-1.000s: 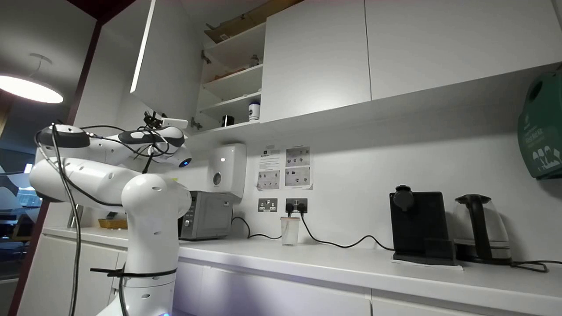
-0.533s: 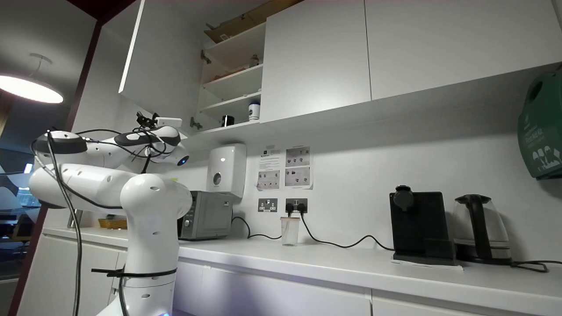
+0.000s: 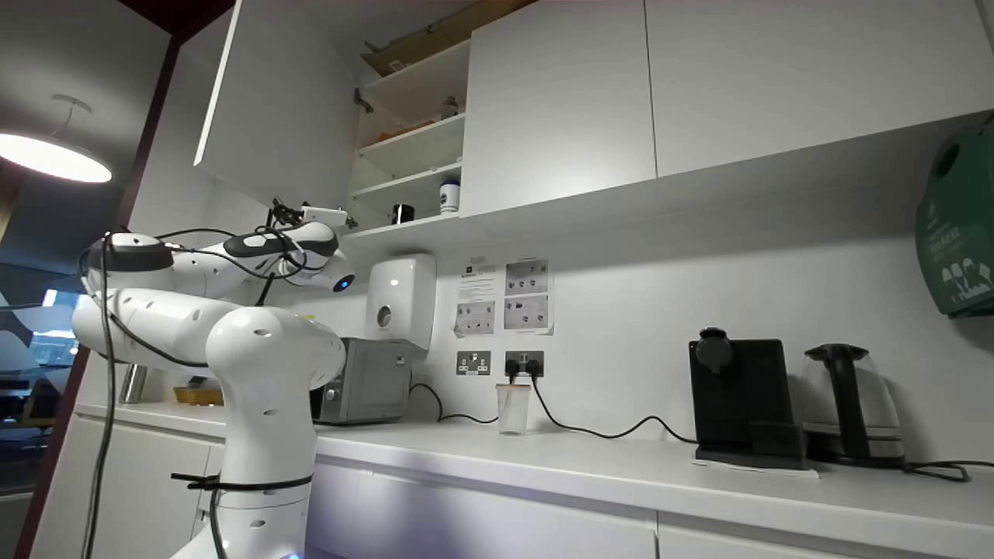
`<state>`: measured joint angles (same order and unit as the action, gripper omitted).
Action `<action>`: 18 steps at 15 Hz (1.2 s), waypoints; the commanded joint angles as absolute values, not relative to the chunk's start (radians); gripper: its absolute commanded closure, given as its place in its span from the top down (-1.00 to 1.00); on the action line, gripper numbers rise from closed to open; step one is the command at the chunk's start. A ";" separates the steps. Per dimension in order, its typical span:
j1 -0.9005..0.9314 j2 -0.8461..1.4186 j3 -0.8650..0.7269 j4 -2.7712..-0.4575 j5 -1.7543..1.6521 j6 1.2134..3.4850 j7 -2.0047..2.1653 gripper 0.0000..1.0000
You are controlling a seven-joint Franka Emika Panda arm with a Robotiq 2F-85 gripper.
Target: Open the left door on the second upper cabinet
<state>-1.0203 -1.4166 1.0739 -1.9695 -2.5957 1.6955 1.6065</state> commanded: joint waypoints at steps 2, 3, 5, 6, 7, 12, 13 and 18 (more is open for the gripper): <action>-1.061 -1.340 1.036 -1.929 -2.610 1.752 1.643 1.00; -1.071 -1.340 1.022 -1.913 -2.607 1.763 1.651 1.00; -1.089 -1.357 0.991 -1.874 -2.605 1.790 1.674 1.00; -1.095 -1.363 0.980 -1.852 -2.604 1.801 1.684 1.00; -1.103 -1.369 0.968 -1.829 -2.602 1.813 1.694 1.00; -1.152 -1.385 0.955 -1.662 -2.597 1.942 1.747 1.00; -1.168 -1.393 0.957 -1.624 -2.597 1.967 1.761 1.00; -1.230 -1.411 0.953 -1.458 -2.609 2.045 1.838 1.00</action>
